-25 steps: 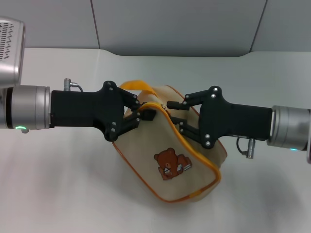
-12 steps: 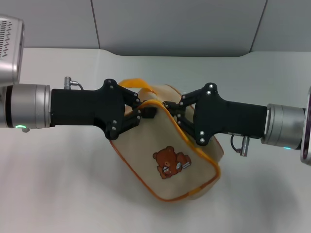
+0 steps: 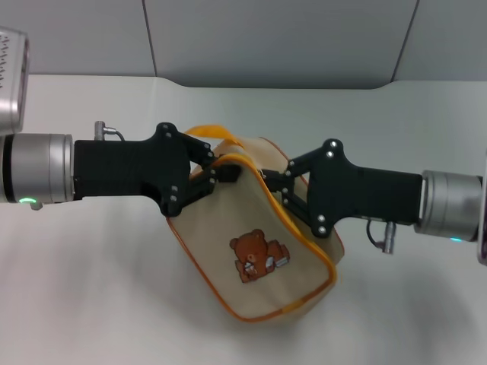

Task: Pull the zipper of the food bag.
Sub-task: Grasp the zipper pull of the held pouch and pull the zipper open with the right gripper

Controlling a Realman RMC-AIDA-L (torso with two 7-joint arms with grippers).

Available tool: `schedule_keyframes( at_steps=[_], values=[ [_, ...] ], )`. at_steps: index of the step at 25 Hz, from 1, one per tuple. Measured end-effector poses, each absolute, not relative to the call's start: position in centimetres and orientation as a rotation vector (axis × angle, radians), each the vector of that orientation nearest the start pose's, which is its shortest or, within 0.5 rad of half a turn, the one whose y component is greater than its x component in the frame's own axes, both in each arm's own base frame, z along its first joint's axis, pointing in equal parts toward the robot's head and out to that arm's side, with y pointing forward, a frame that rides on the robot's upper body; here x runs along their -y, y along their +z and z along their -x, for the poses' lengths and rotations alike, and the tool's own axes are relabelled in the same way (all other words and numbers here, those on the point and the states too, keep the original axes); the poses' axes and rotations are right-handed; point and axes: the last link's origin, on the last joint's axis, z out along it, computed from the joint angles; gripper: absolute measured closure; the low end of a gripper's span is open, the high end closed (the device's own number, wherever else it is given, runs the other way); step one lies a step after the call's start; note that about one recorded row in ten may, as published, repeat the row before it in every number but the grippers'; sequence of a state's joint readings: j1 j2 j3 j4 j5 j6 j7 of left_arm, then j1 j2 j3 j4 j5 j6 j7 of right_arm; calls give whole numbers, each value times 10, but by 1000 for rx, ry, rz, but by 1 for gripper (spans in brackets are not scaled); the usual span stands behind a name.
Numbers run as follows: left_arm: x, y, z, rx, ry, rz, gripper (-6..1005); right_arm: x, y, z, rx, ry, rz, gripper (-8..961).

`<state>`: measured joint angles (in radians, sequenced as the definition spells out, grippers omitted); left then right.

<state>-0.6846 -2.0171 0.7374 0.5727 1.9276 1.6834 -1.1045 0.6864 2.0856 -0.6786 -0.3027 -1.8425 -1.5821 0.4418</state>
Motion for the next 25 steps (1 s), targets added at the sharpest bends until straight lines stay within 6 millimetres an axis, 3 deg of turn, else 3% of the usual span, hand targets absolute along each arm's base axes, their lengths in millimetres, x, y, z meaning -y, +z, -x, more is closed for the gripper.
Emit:
schedule_keyframes(
  at_steps=[3, 4, 9, 14, 25],
  values=[
    [-353, 11, 210, 38, -809, 2845, 940, -325, -47, -219, 445, 861, 2614, 949],
    [-354, 12, 212, 47, -809, 2834, 940, -313, -46, -232, 451, 828, 2655, 944],
    [-355, 17, 219, 80, -807, 2796, 940, -286, -36, -260, 420, 783, 2707, 919],
    [-354, 17, 223, 103, -805, 2787, 939, -275, -29, -268, 348, 811, 2709, 894],
    [-347, 13, 233, 192, -820, 2784, 939, -279, -13, -273, 96, 903, 2630, 840]
  ],
)
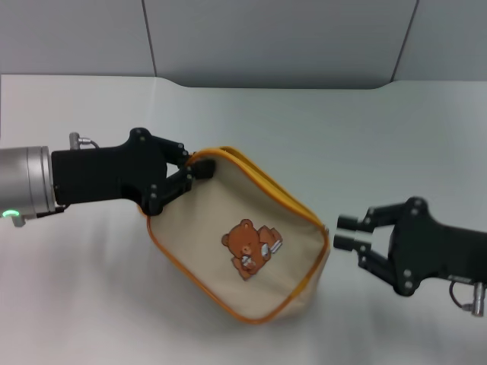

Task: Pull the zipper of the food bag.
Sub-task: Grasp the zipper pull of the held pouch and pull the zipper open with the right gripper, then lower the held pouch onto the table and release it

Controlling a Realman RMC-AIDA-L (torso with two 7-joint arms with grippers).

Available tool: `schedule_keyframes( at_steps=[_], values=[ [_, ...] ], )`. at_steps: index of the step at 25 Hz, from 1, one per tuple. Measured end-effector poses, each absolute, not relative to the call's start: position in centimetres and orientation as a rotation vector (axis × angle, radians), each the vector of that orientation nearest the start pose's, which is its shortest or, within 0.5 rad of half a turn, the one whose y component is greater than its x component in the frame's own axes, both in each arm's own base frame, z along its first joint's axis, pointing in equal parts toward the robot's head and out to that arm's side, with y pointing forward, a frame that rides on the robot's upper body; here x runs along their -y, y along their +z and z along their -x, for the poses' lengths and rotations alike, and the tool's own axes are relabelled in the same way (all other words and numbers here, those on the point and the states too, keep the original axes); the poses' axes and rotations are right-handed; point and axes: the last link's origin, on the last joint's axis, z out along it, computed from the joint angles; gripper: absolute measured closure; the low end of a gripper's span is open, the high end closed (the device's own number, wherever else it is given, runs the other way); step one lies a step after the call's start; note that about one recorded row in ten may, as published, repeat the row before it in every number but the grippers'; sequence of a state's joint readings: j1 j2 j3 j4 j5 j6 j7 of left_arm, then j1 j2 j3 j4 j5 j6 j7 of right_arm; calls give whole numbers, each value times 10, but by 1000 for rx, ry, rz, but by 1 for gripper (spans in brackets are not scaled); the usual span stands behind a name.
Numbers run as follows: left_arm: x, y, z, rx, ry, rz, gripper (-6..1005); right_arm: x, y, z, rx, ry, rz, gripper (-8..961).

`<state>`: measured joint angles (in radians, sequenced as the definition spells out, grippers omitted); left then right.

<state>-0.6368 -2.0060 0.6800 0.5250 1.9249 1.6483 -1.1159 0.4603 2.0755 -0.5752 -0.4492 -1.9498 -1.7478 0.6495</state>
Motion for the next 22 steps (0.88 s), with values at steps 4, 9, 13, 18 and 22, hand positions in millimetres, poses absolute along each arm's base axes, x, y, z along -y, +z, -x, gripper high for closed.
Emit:
schedule_keyframes(
  at_steps=[4, 9, 13, 18, 22],
  values=[
    [-339, 4, 247, 311, -827, 2752, 939, -279, -9, -270, 7, 1013, 2540, 745],
    [-337, -3, 263, 513, -839, 2662, 940, -284, -5, -271, -89, 1056, 2495, 573],
    [-335, -7, 270, 591, -853, 2596, 943, -288, -5, -270, -122, 1056, 2492, 482],
    [-333, -11, 273, 647, -872, 2546, 910, -292, -2, -269, -166, 1073, 2477, 369],
    [-334, -8, 273, 645, -885, 2529, 830, -295, -1, -267, -187, 1086, 2468, 228]
  ],
)
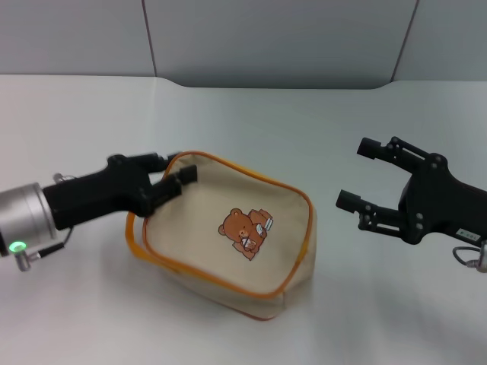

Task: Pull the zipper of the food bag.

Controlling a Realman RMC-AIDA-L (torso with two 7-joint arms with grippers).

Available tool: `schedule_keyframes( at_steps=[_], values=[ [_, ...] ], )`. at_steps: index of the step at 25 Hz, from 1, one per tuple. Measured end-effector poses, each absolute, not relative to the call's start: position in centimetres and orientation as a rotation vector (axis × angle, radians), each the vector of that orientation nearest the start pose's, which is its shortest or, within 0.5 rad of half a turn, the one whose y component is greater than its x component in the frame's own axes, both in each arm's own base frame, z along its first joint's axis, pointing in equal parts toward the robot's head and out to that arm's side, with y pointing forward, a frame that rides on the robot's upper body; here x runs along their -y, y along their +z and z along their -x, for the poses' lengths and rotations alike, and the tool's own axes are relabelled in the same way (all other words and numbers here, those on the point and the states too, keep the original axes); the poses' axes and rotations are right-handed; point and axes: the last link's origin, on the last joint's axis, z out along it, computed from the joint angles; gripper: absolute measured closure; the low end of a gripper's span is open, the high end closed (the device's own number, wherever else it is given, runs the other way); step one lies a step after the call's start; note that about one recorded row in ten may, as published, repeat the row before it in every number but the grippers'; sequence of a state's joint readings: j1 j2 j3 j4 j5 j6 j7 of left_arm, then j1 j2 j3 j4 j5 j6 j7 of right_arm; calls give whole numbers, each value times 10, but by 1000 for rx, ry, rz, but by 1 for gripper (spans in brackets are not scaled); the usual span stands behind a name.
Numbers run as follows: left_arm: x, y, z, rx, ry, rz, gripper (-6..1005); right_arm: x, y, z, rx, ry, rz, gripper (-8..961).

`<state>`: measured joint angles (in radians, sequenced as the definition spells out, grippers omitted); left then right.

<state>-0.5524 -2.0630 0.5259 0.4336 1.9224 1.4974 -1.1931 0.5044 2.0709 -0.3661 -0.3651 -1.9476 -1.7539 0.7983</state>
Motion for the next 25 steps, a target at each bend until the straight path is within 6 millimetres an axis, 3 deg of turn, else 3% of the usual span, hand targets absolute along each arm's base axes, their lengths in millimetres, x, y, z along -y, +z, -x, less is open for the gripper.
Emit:
schedule_keyframes(
  at_steps=[2, 3, 5, 7, 8, 10, 15, 25],
  values=[
    [-334, 11, 273, 614, -972, 2478, 789, -299, 0, -264, -208, 1100, 2480, 158],
    [-334, 11, 273, 614, -972, 2478, 769, -299, 0, -264, -208, 1100, 2480, 149],
    [-327, 30, 269, 536, -1078, 2473, 729, -302, 7, -263, -234, 1110, 2511, 131],
    [-316, 43, 263, 434, -1155, 2534, 689, -303, 15, -261, -249, 1129, 2561, 113],
    [-309, 46, 259, 383, -1189, 2583, 610, -303, 19, -259, -257, 1142, 2598, 113],
    [-300, 49, 255, 326, -1202, 2684, 453, -300, 27, -256, -257, 1155, 2692, 113],
    [-289, 33, 250, 307, -1144, 2872, 226, -294, 27, -250, -237, 1104, 2882, 113],
    [-286, 25, 253, 370, -1095, 2913, 215, -289, 15, -251, -266, 1069, 2912, 114]
  ],
)
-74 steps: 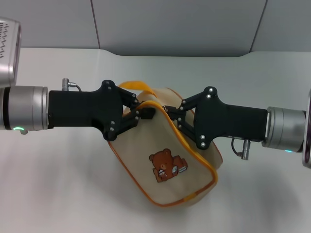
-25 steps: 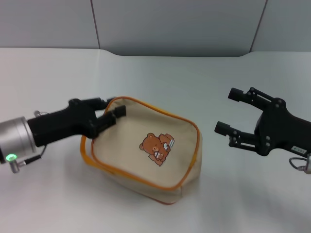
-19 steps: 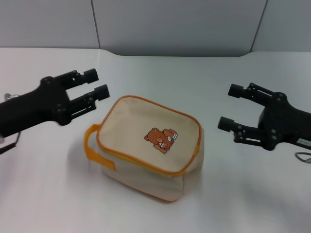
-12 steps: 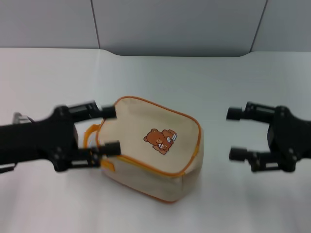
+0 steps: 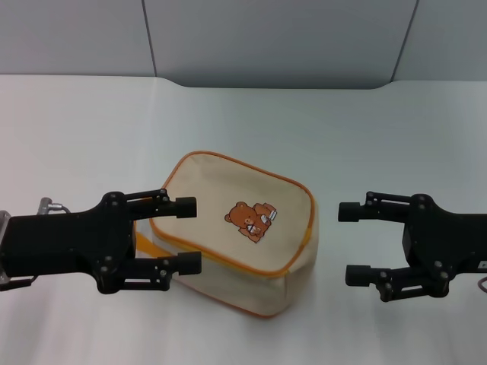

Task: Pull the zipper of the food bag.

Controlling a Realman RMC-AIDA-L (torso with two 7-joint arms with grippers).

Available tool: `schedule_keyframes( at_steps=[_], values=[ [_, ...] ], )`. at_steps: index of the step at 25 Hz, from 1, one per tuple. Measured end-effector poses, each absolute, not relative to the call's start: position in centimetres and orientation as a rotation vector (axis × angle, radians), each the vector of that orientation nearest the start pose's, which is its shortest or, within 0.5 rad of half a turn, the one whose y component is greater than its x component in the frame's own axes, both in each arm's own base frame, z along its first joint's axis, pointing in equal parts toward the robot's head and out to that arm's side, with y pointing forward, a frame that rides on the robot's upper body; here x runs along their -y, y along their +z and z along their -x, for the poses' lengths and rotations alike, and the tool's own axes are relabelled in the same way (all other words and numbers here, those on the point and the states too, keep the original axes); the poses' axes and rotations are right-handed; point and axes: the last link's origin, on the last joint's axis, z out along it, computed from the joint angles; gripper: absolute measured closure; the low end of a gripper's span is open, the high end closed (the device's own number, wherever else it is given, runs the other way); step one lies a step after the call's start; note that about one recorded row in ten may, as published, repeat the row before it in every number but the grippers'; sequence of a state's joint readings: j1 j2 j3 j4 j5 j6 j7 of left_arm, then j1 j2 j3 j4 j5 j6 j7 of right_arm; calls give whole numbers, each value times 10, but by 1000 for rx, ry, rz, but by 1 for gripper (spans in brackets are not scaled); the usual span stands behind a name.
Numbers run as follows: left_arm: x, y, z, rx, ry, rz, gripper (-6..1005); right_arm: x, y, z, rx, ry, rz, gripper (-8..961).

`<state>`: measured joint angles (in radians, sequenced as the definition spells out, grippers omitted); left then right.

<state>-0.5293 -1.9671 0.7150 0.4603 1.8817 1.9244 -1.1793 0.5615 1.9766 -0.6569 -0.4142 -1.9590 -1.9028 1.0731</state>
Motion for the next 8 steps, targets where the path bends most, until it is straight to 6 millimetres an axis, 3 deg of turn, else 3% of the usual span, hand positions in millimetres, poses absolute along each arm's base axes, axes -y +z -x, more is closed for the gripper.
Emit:
schedule_keyframes(
  at_steps=[8],
  values=[
    [-285, 23, 254, 383, -1089, 2916, 214, -289, 15, -251, -267, 1074, 2907, 114]
  ],
)
